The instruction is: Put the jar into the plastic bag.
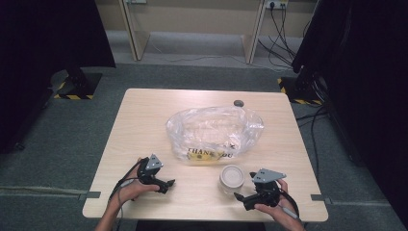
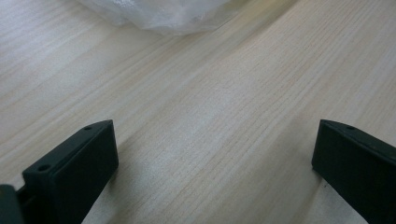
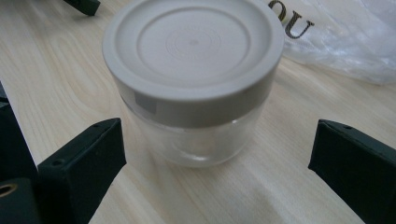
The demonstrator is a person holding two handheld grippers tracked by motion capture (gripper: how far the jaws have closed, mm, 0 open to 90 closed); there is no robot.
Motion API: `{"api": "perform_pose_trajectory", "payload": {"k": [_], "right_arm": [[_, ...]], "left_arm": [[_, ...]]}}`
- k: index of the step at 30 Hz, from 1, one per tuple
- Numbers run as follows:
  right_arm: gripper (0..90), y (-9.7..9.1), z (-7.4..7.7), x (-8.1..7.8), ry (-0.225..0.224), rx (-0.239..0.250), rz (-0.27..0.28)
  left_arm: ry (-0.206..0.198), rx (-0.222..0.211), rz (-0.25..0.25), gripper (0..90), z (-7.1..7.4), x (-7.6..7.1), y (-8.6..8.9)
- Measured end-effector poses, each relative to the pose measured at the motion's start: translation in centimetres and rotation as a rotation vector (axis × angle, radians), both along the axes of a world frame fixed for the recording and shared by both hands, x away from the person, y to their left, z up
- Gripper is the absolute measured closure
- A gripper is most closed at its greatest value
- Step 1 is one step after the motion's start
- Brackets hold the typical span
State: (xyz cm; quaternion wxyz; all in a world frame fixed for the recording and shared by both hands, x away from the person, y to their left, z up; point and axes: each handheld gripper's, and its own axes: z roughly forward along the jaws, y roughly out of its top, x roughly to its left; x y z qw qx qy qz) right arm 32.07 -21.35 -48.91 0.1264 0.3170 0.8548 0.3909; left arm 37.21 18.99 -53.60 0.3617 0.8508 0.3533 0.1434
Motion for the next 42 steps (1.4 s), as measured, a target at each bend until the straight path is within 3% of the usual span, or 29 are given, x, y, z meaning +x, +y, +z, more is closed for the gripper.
{"api": "perform_pose_trajectory", "payload": {"k": [14,30,42], "right_arm": [[3.5,1.7,0.4,0.7,-0.014,0.002,0.012],[3.7,3.5,-0.2,1.7,-0.013,0.006,0.011],[9.6,4.1,-0.3,2.4,0.0,0.001,0.015]], "left_arm": [[0.0,0.0,0.0,0.0,0.0,0.0,0.0],[0.0,0.0,0.0,0.0,0.0,0.0,0.0],[0.0,0.0,0.0,0.0,0.0,0.0,0.0]]}}
